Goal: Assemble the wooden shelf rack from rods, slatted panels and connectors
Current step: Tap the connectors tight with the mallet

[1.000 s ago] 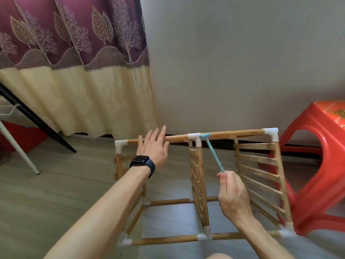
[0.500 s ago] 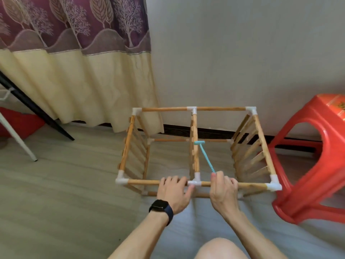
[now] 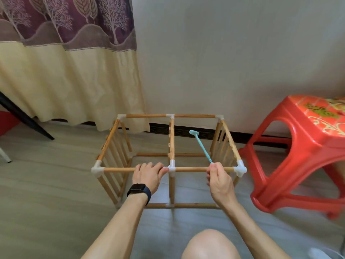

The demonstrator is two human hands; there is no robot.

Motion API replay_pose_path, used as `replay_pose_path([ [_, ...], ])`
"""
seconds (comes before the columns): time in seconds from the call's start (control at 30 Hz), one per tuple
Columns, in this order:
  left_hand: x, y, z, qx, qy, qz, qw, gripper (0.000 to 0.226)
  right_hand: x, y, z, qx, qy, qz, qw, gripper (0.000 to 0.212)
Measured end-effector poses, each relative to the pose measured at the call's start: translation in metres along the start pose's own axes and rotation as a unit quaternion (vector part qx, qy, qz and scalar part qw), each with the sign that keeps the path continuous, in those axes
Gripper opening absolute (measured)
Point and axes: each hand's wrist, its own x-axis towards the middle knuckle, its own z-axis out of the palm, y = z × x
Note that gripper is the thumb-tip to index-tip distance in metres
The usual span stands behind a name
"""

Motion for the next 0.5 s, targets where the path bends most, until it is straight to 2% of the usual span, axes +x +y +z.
replay_pose_path([
  [0.1,0.010,0.000,-0.002,-0.027,0.015,-0.049,0.998,0.039,-0.024,0.019,-0.040,-0.018,0.034,0.046,0.998,0.039],
  [0.17,0.013,0.009,-0.003,-0.043,0.046,-0.052,0.997,0.042,-0.037,0.035,-0.064,-0.041,0.063,0.073,0.995,0.042],
  [0.27,0.011,0.040,-0.006,-0.043,0.058,0.040,0.997,0.066,-0.048,0.051,-0.086,-0.062,0.096,0.102,0.988,0.049],
  [0.33,0.007,0.062,-0.003,-0.030,0.018,0.092,0.995,0.074,-0.051,0.055,-0.092,-0.080,0.091,0.120,0.985,0.050],
  [0.4,0.003,0.075,0.008,-0.014,-0.016,0.095,0.995,0.080,-0.052,0.056,-0.095,-0.086,0.087,0.123,0.985,0.049],
  [0.5,0.003,0.077,0.016,0.003,-0.020,0.080,0.997,0.088,-0.048,0.059,-0.097,-0.103,0.077,0.121,0.984,0.047],
])
